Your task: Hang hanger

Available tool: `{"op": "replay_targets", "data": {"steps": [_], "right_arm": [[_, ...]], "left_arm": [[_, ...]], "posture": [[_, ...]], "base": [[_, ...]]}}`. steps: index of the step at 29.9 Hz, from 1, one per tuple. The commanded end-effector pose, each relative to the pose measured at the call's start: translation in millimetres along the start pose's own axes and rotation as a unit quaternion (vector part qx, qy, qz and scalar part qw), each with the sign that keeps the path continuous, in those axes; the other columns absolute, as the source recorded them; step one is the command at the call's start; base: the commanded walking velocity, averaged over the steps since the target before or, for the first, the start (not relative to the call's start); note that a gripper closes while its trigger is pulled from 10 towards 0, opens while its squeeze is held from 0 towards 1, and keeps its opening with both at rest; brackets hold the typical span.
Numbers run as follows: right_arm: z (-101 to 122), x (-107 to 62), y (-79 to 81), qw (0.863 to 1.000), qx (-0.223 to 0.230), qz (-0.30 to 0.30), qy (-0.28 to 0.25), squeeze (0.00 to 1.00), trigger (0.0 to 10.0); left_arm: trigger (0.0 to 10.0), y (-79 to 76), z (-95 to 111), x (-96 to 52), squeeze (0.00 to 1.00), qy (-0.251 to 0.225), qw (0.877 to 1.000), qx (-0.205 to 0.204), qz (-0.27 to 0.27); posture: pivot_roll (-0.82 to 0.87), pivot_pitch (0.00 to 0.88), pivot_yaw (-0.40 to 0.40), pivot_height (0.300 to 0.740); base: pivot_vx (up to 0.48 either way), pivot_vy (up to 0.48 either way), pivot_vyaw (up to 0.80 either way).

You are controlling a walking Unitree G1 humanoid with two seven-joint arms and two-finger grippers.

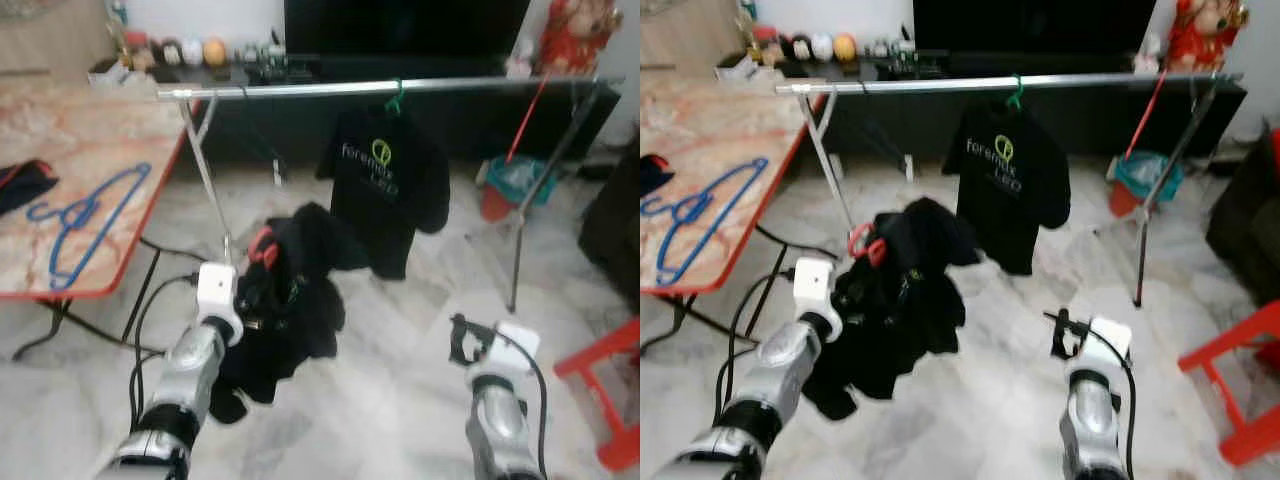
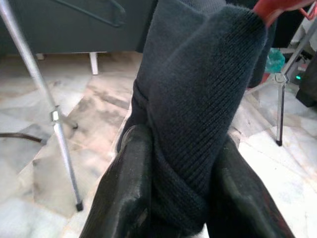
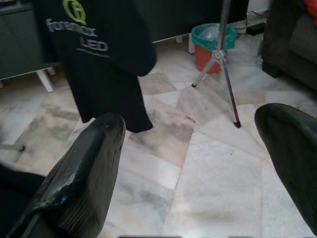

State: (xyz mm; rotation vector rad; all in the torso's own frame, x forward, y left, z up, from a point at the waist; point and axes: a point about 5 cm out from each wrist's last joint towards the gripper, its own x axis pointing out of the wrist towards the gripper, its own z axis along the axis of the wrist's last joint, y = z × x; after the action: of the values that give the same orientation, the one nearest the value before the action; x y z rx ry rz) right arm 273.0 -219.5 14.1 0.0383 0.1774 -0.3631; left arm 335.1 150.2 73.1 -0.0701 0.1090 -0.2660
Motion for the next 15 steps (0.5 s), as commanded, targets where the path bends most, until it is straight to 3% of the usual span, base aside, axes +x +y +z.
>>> {"op": "replay_targets", "data": {"steps": [1,15], "right_arm": [[0.4,0.7,-4.9,1.0,0.001,-0.012,-0.001,0.0,10.0],[-2.7,0.3,-3.2,1.0,0.007,-0.017,0.011,0.0,10.0]], "left_arm": [[10.0,-8.9,11.1,7.4,0.0,-0.019,1.0,0.01,-0.019],[10.0,-11.8,11.7,8.7,0.0,-0.02,1.0,0.009,-0.022]], "posture": [[-0.06,0.023,0.007,0.74],[-0.05,0.0,-0.003,0.74]], "base": [[0.356,0.0,0.0],[0.365,0.0,0.0]]}}
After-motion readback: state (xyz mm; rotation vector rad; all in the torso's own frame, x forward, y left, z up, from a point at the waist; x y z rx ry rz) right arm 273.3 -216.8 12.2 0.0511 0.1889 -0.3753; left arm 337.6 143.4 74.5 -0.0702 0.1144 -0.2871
